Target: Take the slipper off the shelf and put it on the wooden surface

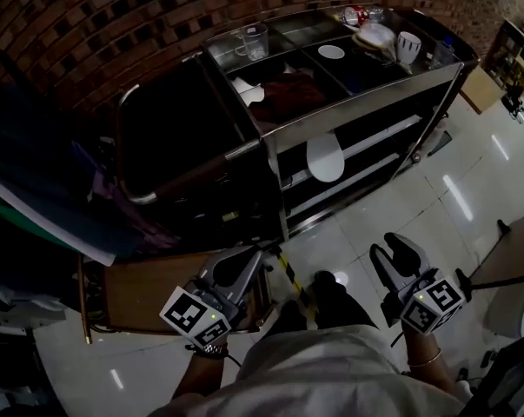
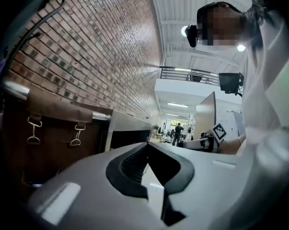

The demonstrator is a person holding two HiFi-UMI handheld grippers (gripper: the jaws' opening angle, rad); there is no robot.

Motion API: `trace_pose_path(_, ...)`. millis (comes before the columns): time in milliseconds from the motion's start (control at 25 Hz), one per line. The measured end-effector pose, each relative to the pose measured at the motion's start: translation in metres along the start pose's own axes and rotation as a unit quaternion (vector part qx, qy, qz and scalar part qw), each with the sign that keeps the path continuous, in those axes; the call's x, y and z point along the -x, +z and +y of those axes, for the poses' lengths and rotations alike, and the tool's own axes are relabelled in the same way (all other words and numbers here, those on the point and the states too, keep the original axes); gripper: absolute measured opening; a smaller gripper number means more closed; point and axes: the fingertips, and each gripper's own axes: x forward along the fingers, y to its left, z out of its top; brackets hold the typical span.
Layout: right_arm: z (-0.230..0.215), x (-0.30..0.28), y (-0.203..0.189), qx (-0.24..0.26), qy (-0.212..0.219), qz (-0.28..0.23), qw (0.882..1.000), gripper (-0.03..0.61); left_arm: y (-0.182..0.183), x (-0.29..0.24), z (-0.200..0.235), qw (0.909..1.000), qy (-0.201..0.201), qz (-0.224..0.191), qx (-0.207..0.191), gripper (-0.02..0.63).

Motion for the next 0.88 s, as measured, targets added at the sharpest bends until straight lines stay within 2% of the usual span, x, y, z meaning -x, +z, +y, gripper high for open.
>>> trace_pose_path(120, -0.048, -0.034, -0.022, -0.043, -0.012, 0.032, 0.999, 0.176, 0.005, -0.012, 0.007, 0.9997, 0.016, -0.015, 0.008, 0.000)
trace_pose_path(240, -0.099, -0.082, -0.039, -0.085, -0.017, 0.050, 0.995, 0.188, 0.024, -0.023, 0.013, 0.9986, 0.041, -0.031, -0.011, 0.000)
trace_pose_path(440, -0.161, -0.162, -0.074, -0.123, -0.009, 0.106, 0.987, 0.196, 0.036, -0.042, 0.037, 0.9936, 0.096, -0.055, -0.022, 0.000)
trace_pose_path(600, -0.185, -0.205, -0.093, -0.155, 0.000, 0.143, 0.977, 0.211, 0.039, -0.051, 0.043, 0.9892, 0.134, -0.057, -0.018, 0.000)
trace_pose_path(680, -0.192, -0.223, -0.101, -0.177, 0.006, 0.152, 0.972, 0.244, 0.041, -0.051, 0.048, 0.9866, 0.152, -0.056, -0.017, 0.000)
trace_pose_path(880, -0.205, -0.252, -0.132, -0.230, -0.004, 0.180, 0.956, 0.282, 0.034, -0.040, 0.067, 0.9788, 0.198, -0.052, -0.007, 0.000)
